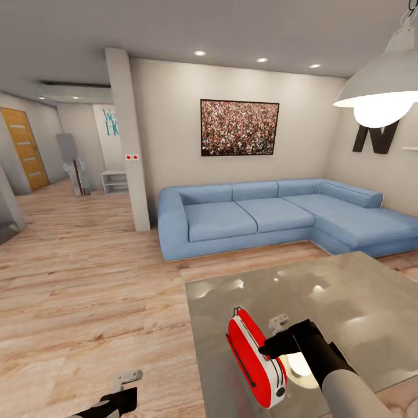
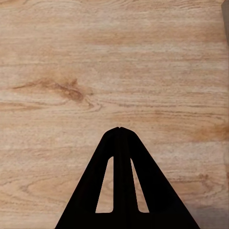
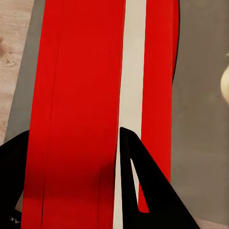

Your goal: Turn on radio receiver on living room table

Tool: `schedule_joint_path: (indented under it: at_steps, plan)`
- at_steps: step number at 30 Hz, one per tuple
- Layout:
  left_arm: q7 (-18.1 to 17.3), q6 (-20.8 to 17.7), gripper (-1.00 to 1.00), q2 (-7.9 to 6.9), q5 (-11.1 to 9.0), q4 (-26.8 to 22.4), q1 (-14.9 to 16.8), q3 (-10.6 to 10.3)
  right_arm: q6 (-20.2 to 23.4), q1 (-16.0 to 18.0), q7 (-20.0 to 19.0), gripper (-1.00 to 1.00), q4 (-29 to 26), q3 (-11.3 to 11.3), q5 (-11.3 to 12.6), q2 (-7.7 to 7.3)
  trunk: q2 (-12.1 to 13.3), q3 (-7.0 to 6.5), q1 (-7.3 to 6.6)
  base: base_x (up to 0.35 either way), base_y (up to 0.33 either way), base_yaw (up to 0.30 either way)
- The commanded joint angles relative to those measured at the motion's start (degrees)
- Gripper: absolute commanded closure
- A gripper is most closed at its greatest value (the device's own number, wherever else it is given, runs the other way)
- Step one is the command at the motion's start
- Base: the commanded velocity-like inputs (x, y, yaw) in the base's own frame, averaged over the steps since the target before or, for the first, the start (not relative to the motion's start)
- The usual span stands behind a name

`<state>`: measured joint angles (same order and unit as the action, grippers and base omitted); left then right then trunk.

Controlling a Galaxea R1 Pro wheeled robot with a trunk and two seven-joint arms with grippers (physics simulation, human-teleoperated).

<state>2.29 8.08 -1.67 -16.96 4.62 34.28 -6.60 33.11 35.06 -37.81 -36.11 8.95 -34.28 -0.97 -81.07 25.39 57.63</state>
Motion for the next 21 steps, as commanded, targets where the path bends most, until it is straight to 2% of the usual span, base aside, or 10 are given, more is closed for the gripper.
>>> schedule_joint_path:
  at_steps: [1, 7, 18, 21]
  plan:
    - [0.0, 0.0, 1.00, 0.00, 0.0, 0.0, 0.0, 0.0, 0.0, 0.0, 0.0, 1.00, 0.0, 0.0, 0.3, 0.02, 0.0, 0.00, 0.00, 0.000, 0.000, 0.000]
    - [0.0, 0.0, 1.00, 0.00, 0.0, 0.0, 0.0, 0.0, 0.0, 0.0, -0.1, 1.00, 0.0, 0.0, 0.3, 0.03, 0.0, 0.00, 0.00, 0.000, 0.000, 0.000]
    - [0.3, 0.1, 1.00, 0.00, 0.0, 0.0, 0.0, 0.0, 0.0, 0.0, -0.1, 1.00, 0.0, 0.0, 0.3, 0.01, -4.4, 1.97, 2.41, 0.000, 0.000, 0.000]
    - [0.2, 0.1, 1.00, 0.00, 0.0, 0.0, 0.0, 0.0, 0.0, 0.0, -0.1, 1.00, 0.0, 0.0, 0.3, 0.01, -4.4, 1.97, 2.41, 0.000, 0.000, 0.000]
